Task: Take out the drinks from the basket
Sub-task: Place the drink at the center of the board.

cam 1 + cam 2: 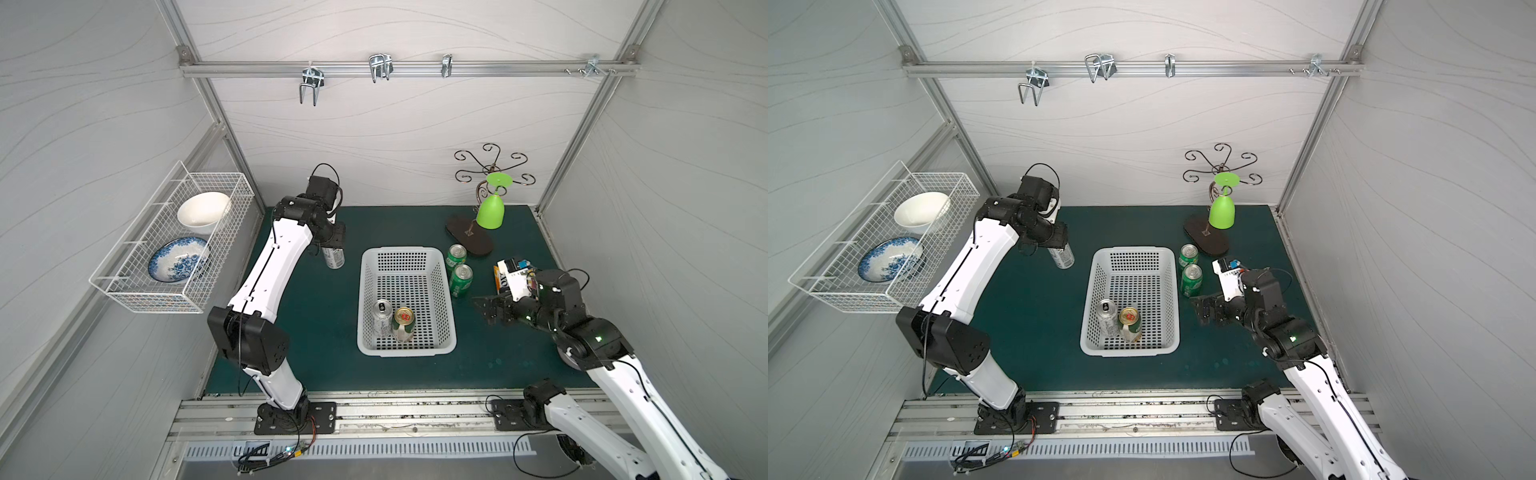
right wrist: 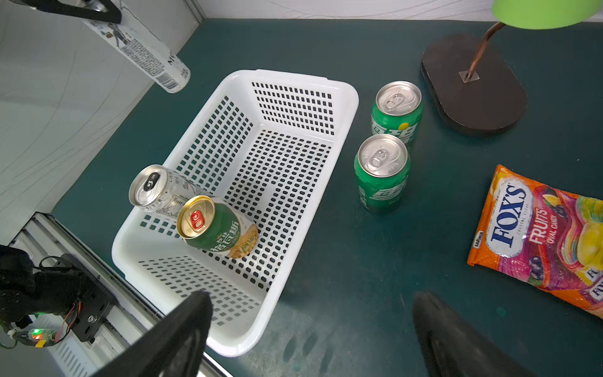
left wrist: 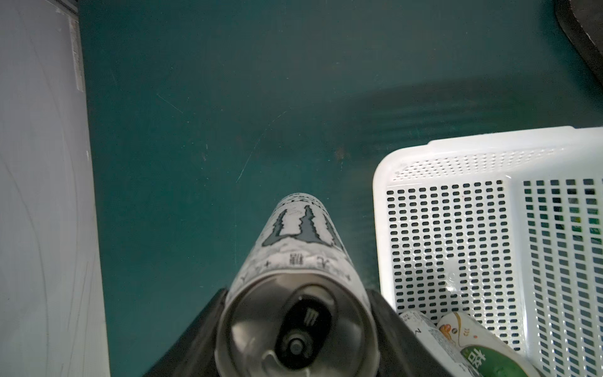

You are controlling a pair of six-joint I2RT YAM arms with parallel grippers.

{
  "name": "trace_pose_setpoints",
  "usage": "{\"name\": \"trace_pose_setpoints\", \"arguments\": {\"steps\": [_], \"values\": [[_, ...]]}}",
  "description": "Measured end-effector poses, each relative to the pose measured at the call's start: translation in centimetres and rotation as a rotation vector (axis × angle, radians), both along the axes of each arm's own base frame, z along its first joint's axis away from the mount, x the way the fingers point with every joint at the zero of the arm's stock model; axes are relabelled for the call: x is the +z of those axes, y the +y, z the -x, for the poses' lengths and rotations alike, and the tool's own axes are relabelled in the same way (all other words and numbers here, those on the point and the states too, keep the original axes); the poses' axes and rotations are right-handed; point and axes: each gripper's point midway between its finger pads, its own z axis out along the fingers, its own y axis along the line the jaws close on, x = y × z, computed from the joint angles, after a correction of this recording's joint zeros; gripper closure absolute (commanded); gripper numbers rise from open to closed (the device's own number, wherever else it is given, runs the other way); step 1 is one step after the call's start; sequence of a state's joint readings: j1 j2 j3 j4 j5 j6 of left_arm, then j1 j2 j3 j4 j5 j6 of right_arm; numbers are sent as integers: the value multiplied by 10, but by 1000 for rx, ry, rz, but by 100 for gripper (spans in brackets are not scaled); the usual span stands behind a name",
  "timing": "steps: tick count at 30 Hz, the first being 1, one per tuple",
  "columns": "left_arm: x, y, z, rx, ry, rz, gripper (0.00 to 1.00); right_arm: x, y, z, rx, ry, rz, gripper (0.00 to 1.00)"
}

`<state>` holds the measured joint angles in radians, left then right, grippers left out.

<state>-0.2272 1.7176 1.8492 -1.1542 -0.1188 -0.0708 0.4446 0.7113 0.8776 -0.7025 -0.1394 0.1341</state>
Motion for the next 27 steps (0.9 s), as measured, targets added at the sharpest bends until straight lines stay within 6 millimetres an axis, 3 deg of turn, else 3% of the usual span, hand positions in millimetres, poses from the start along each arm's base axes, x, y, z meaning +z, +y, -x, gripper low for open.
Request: {"name": "trace_pose_setpoints", "arguments": {"steps": [13, 19, 27], "values": [[-66, -12, -37, 7, 82, 17, 63, 0, 0, 0, 0, 0, 1, 1], [-98, -16, -40, 14, 146, 26, 64, 0, 0, 0, 1, -1, 1, 1], [-111, -16, -41, 26, 160, 24, 63, 0, 0, 0, 1, 1, 2, 1]]}}
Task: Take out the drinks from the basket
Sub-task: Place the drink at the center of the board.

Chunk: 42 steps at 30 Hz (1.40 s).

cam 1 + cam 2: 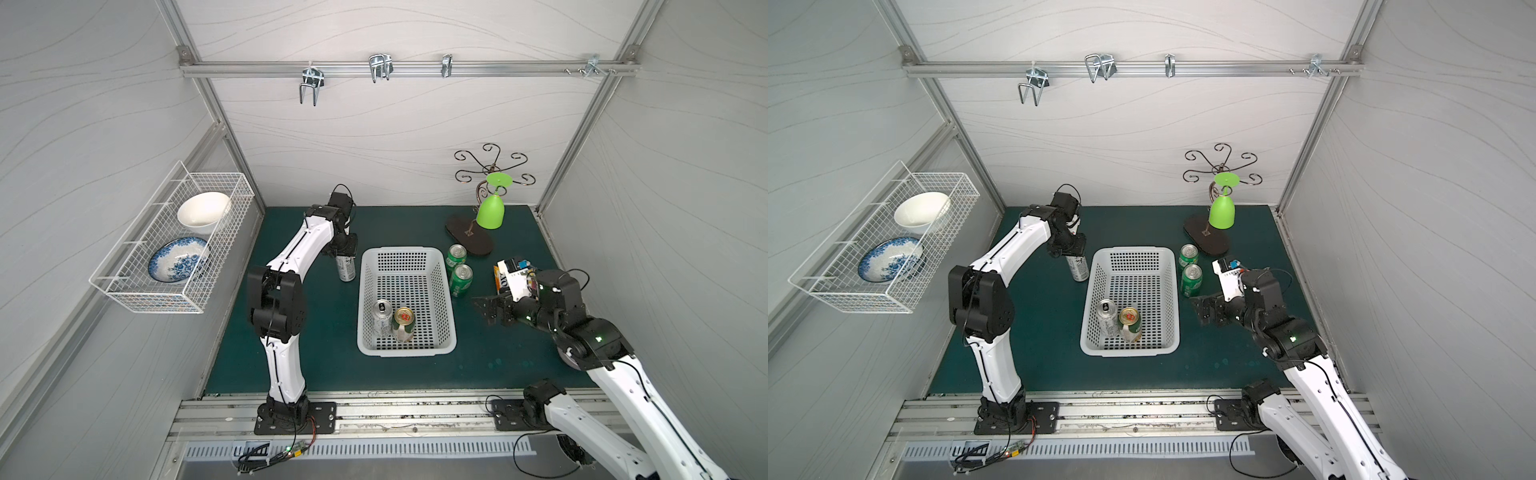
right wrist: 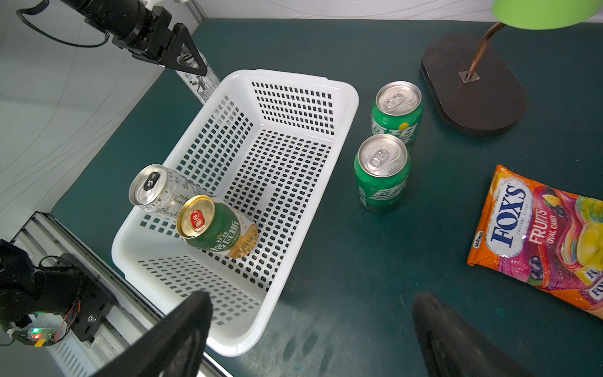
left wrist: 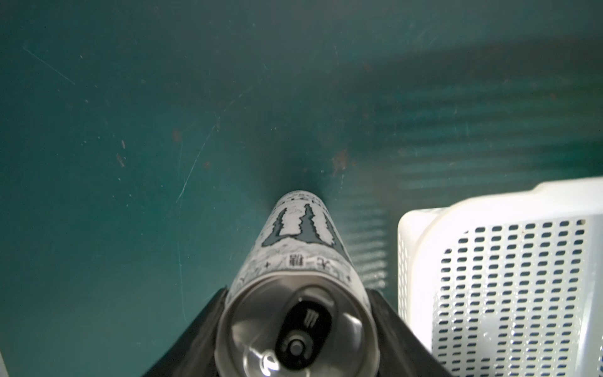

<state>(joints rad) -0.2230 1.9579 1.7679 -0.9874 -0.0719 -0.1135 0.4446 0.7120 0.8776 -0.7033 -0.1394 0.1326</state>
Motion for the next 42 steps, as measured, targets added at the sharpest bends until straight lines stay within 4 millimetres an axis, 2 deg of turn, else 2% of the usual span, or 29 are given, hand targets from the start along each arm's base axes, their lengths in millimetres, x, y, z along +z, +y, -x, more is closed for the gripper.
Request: {"name": "trace_pose_setpoints", "arguments": {"steps": [6, 11, 21, 27, 30, 34, 38, 42], "values": [[-1, 1, 2, 15, -23, 7, 56, -2, 0, -1, 0, 6, 3, 1], [-1, 1, 5, 24, -34, 18, 42, -1, 1, -2, 1, 3, 1, 1], [-1, -1, 6, 24, -36, 31, 24, 1, 2, -3, 1, -5, -3, 1], [10, -1, 9, 22, -56, 39, 15, 1, 2, -3, 2, -4, -3, 1], [29, 0, 15, 22, -91, 46, 15, 0, 2, -2, 4, -2, -5, 1], [67, 3, 33, 22, -175, 75, 15, 1, 3, -2, 10, -1, -8, 1], [107, 1, 70, 12, -274, 125, 14, 1, 4, -1, 16, 1, -12, 1], [128, -23, 109, -59, -324, 182, 13, 1, 5, 0, 19, 2, -14, 1]]}}
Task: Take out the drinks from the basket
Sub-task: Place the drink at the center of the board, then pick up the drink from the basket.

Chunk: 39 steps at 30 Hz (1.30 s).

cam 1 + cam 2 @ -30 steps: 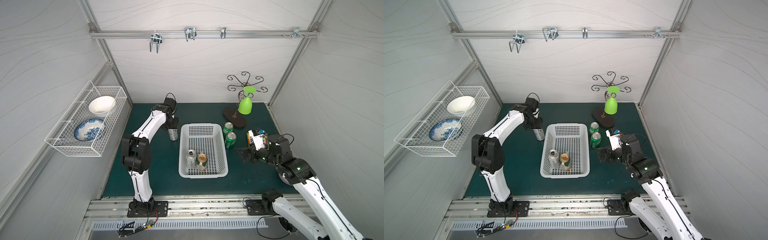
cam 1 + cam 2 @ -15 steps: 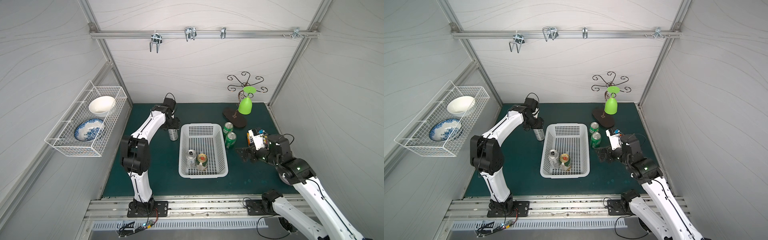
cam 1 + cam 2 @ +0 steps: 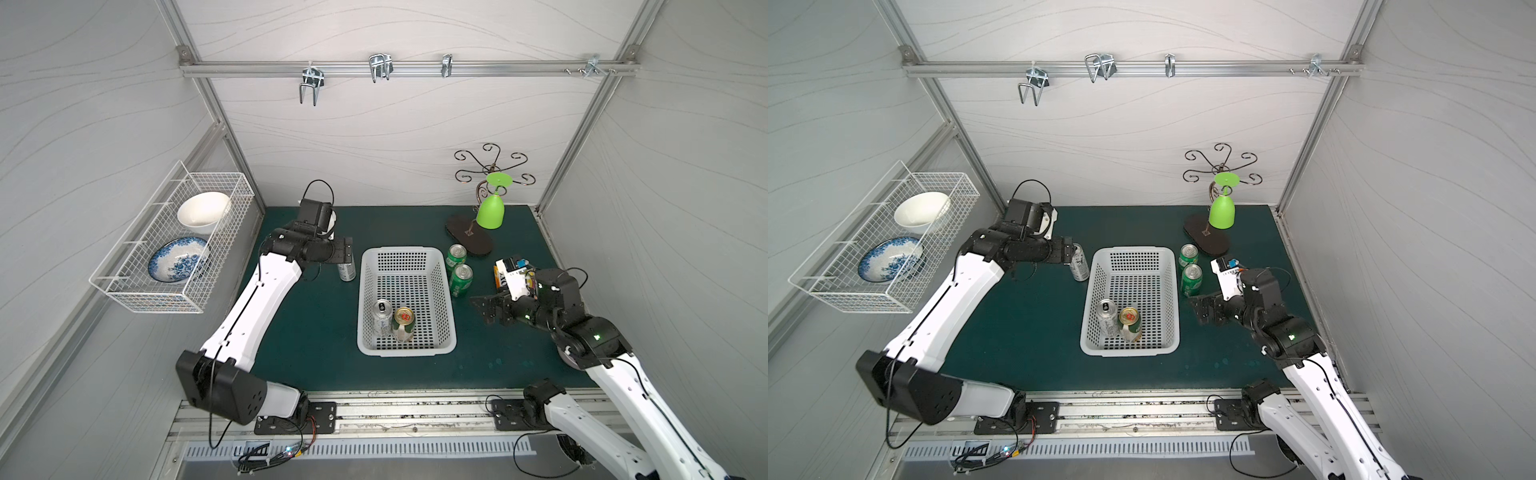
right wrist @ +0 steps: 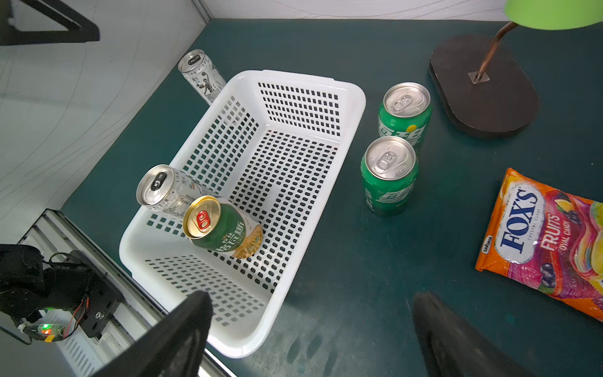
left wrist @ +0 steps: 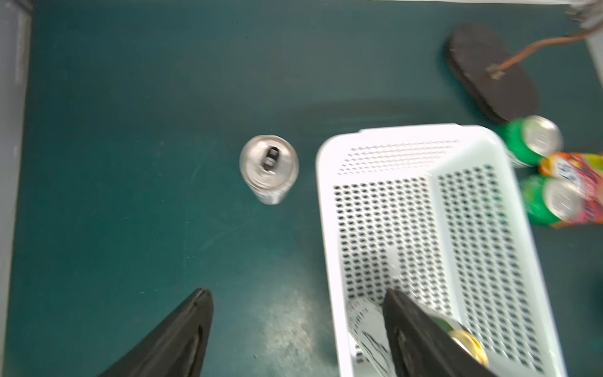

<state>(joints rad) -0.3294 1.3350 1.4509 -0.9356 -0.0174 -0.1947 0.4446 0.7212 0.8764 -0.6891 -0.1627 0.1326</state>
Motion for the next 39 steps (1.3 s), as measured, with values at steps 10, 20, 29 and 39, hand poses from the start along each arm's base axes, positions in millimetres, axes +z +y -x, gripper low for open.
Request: {"name": "trace_pose_setpoints", "arguments": {"steps": [10, 20, 29, 39], "values": [[-30, -55, 69, -193, 112, -1, 11, 0, 0, 0, 3, 1, -2, 1], [-65, -97, 92, -314, 221, -28, 11, 0, 1, 0, 3, 3, -1, 1], [-104, -107, 91, -319, 301, -160, 11, -1, 1, 0, 3, 4, 0, 1], [-116, -108, 91, -315, 325, -198, 18, -1, 1, 0, 3, 6, 2, 1]]}}
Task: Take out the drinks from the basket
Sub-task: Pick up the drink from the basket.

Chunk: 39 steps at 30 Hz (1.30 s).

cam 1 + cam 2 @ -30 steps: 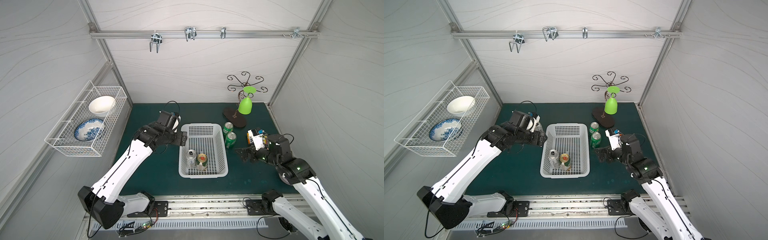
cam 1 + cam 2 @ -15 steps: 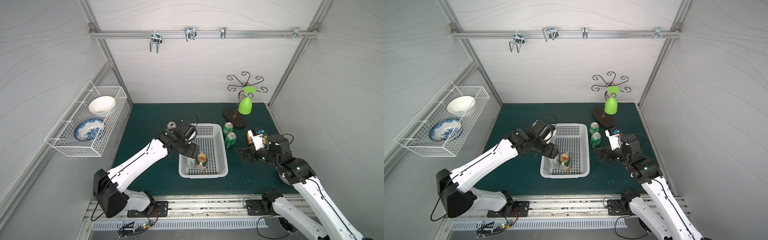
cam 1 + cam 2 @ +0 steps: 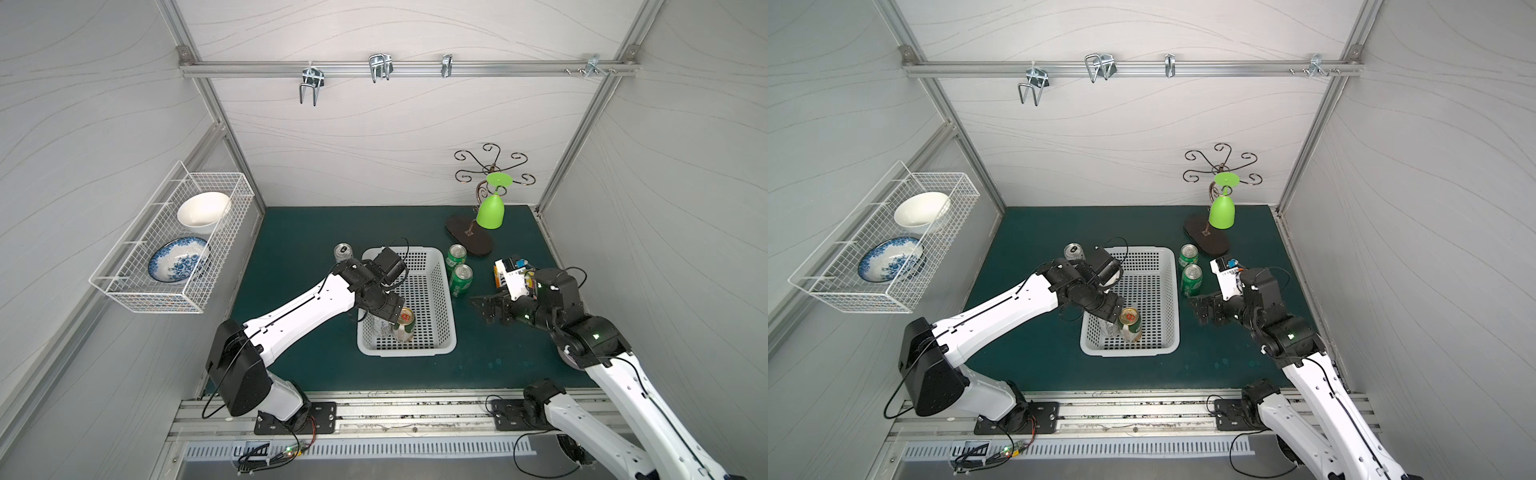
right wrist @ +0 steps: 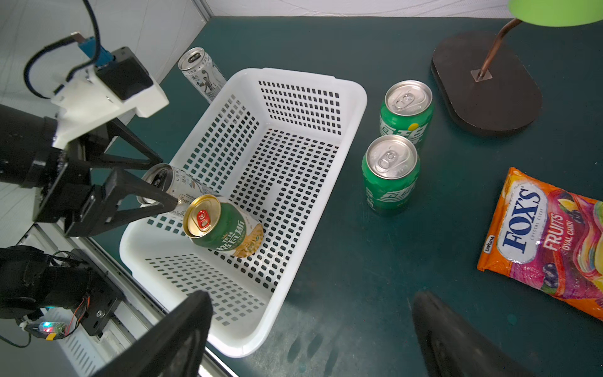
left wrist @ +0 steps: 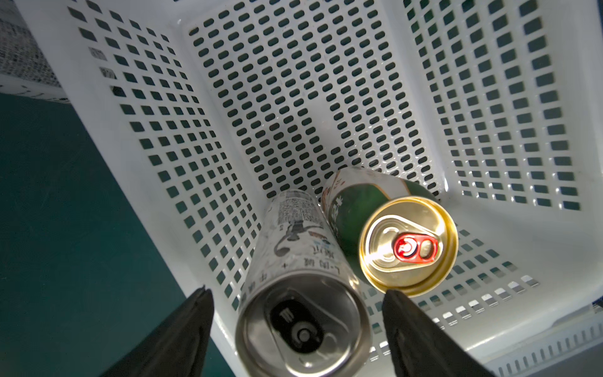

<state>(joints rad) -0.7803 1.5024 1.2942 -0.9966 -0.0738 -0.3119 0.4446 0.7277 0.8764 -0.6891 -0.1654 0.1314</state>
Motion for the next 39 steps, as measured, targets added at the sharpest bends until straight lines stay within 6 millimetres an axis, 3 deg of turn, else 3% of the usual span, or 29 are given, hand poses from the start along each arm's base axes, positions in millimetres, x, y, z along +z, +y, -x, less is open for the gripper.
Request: {"name": "trace_pose_setpoints", "arguments": {"steps": [5, 13, 21, 26, 32, 39], "values": [[-10, -2, 1, -1, 23, -23, 28, -1, 0, 0, 0, 2, 1, 1], [-13, -3, 1, -2, 29, -33, 53, -1, 0, 0, 0, 2, 1, 1], [-8, 0, 2, -4, 31, -47, 57, 0, 0, 0, 0, 1, 1, 1], [20, 4, -5, -10, -17, -67, 58, 0, 0, 0, 0, -2, -1, 1], [79, 15, -23, 15, -128, -18, 60, 2, -1, 1, -3, -9, -2, 1], [143, 76, -39, 166, -272, 58, 59, 2, -1, 1, -3, -10, -2, 1]]}}
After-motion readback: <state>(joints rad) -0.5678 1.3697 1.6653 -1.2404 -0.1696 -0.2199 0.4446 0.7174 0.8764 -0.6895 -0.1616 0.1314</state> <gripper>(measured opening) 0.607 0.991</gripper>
